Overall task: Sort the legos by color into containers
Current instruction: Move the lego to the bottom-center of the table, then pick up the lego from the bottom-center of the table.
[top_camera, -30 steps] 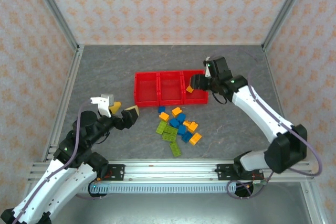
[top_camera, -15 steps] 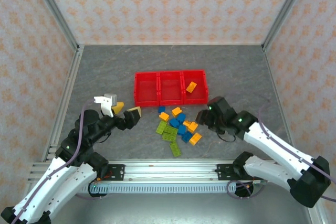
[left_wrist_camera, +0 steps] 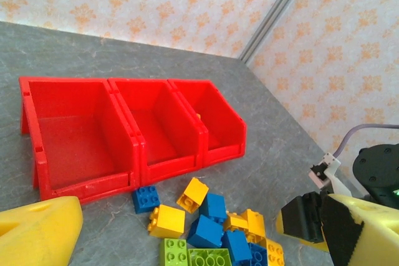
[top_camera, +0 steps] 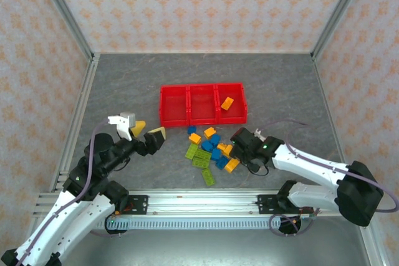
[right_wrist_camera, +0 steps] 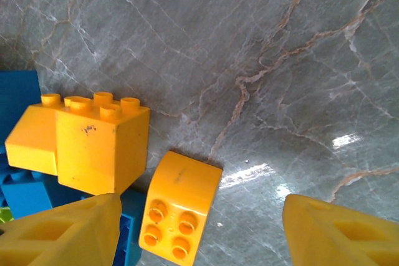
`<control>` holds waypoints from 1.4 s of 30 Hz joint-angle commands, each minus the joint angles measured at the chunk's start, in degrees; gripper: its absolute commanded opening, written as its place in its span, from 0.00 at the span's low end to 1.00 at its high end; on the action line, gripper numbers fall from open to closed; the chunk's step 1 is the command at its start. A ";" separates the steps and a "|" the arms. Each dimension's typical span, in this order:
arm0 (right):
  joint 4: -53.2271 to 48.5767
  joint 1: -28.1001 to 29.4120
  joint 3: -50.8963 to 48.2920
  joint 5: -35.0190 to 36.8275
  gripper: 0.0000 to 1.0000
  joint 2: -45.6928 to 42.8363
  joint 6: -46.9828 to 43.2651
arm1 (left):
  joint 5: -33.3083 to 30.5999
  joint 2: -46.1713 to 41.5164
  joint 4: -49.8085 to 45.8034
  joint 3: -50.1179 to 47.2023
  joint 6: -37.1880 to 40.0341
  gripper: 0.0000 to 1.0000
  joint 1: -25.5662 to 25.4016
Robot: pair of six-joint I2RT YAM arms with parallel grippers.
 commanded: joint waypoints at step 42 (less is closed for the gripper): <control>1.20 5.45 -0.77 6.76 0.63 10.82 1.36 | -2.35 1.49 1.34 -0.45 1.12 0.99 -0.40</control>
